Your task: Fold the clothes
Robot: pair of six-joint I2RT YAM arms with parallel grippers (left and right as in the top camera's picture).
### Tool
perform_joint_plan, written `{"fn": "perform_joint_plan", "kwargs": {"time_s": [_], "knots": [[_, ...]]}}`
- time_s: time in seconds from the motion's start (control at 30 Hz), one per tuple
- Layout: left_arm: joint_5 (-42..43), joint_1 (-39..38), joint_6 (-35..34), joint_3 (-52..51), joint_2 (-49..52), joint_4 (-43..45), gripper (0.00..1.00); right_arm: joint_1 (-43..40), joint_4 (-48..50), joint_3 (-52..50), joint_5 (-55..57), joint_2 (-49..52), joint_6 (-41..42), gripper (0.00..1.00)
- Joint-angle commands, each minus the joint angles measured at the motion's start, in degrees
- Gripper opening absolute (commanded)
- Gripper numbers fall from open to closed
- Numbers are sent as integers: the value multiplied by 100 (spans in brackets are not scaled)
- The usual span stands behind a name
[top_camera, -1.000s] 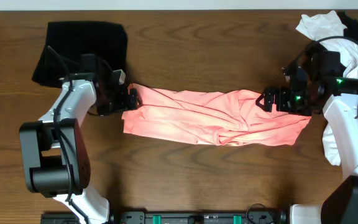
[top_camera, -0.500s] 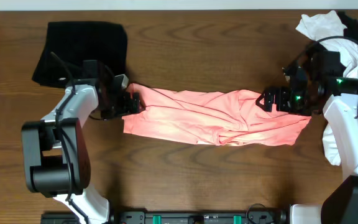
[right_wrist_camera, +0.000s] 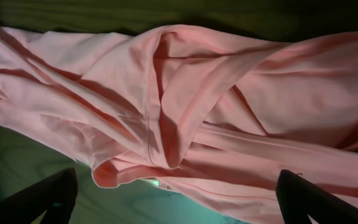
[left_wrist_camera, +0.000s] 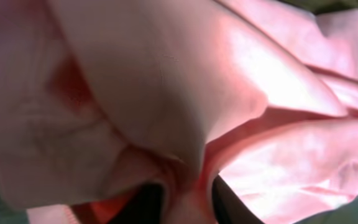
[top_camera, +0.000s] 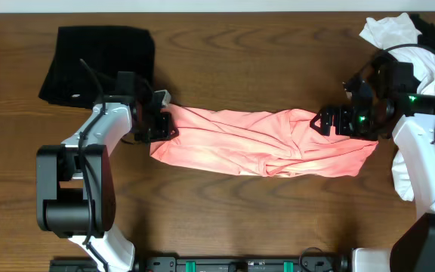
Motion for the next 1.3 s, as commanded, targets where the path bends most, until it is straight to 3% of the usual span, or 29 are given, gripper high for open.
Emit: {"fn": "perform_joint_plan", "kwargs": {"time_s": [0.0, 0.1, 0.7, 0.9, 1.27], "knots": [[-229, 26, -122, -50, 92, 28, 19, 55, 11, -4, -83, -9, 83, 99], [-398, 39, -184, -50, 90, 26, 6, 55, 9, -4, -83, -9, 83, 99], [-367, 592, -315, -44, -1464, -258, 6, 55, 13, -4, -131, -9, 85, 99], [-350, 42, -439, -44, -1659, -256, 6, 55, 9, -4, -240, -9, 83, 99], [-643, -1788, -852, -44, -1655, 350, 6, 59, -57, -4, -275, -9, 81, 99]]}}
